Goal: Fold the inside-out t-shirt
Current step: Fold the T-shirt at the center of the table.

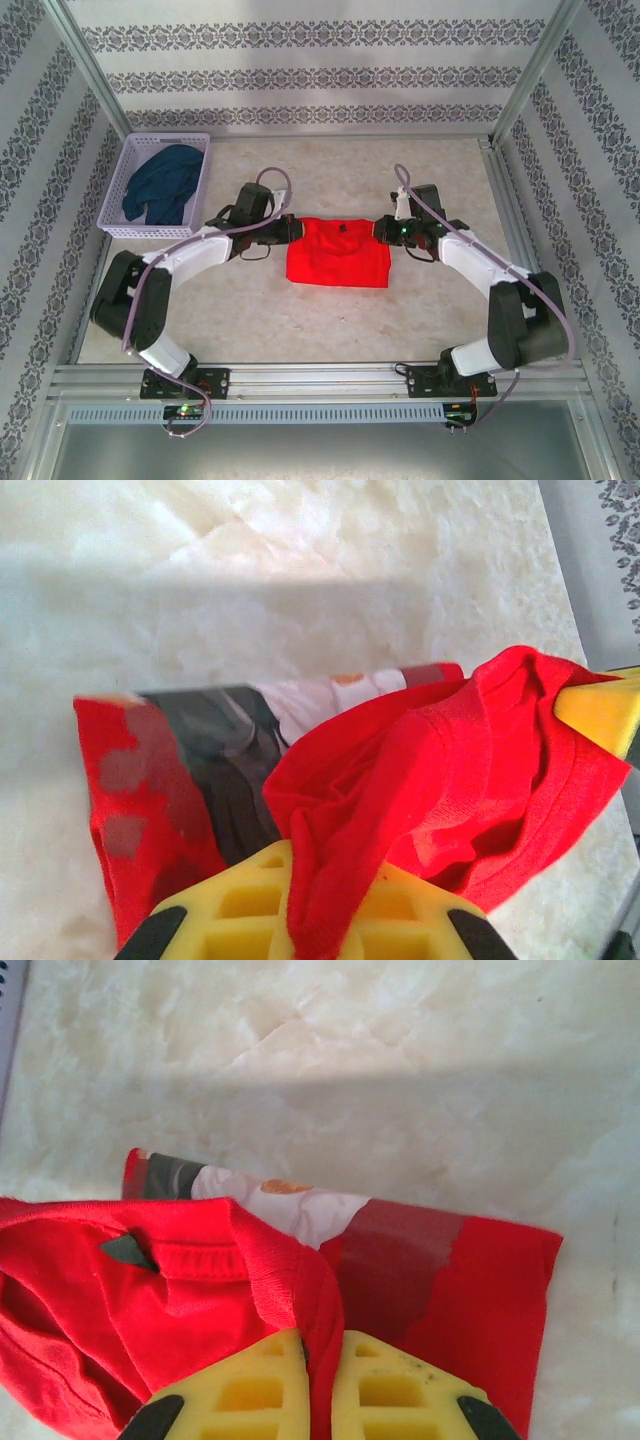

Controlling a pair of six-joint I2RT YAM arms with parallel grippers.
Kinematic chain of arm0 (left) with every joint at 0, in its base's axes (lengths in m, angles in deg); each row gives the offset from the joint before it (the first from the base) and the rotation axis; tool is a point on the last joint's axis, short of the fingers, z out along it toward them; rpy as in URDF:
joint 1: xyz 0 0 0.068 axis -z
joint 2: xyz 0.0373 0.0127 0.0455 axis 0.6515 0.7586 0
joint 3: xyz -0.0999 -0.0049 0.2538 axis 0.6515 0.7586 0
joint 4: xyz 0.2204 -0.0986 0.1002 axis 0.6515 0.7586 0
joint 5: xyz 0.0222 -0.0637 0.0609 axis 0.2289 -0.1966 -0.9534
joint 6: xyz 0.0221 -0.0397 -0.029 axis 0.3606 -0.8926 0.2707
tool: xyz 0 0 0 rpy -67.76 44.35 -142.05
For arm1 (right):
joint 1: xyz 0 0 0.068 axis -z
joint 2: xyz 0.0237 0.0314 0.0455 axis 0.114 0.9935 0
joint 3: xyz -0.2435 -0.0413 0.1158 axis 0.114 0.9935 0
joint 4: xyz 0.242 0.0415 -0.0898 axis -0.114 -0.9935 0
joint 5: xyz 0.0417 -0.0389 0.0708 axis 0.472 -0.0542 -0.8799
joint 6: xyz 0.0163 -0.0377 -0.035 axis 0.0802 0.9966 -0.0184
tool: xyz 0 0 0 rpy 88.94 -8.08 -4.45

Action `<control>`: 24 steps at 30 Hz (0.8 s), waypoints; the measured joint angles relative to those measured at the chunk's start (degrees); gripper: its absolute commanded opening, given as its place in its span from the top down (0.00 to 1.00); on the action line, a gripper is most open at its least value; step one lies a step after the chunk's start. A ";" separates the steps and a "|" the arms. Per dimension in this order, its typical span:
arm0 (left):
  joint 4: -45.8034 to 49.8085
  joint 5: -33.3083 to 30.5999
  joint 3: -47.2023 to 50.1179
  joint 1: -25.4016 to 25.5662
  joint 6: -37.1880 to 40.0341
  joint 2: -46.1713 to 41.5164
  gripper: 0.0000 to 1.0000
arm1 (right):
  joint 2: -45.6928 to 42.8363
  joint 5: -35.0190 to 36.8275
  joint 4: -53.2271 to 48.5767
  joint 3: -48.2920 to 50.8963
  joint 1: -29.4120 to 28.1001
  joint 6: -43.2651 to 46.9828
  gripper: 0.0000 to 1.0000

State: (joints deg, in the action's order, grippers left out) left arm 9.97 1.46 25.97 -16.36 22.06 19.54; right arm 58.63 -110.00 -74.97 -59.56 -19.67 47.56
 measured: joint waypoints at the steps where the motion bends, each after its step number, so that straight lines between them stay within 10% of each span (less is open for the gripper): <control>1: 0.20 -0.35 -1.31 -0.04 0.37 1.46 1.00 | 1.53 0.13 -0.37 -1.29 0.17 0.59 1.00; 24: 1.77 -3.41 -13.86 -2.29 2.12 22.62 0.88 | 26.16 3.32 -7.78 -19.02 2.27 6.21 0.82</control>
State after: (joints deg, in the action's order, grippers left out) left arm 11.74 -1.95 12.11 -18.66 24.18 42.16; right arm 84.79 -106.68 -82.75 -78.57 -17.40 53.77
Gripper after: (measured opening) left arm 0.091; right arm 0.142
